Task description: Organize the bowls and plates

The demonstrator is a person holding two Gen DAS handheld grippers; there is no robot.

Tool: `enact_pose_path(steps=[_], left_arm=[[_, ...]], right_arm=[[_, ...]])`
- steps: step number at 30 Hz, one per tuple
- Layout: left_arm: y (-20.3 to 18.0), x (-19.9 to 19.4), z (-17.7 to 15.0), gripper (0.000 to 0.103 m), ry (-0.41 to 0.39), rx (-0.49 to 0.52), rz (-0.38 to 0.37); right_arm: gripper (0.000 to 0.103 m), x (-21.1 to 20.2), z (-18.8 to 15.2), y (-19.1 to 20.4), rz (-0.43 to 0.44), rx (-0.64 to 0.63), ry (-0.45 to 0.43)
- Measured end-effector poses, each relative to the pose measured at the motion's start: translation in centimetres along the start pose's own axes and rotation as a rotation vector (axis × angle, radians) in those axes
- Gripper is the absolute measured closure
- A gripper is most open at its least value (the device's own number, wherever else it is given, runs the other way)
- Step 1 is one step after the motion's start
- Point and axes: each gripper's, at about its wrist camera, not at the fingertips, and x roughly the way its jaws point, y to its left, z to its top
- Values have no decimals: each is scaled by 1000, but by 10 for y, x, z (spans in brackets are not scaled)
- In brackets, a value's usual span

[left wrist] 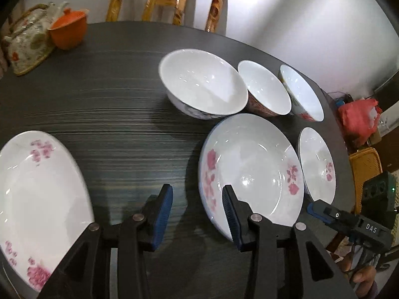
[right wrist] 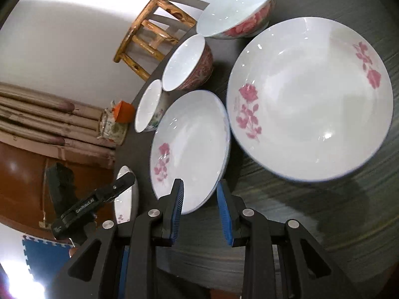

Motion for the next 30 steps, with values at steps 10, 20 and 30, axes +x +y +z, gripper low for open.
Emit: enact_pose_path(steps=[10,20,30], left_arm=[[-3,33,8,74,35,48,42],[-7,29,7,90,20,70,48],[-7,-11,-18,92,-58,36,65]], right_arm=[[76,14,21,-6,-24,4,13],[93,27,26,-7,-89,-48,40],[92,20,15,-8,-50,-79,59]])
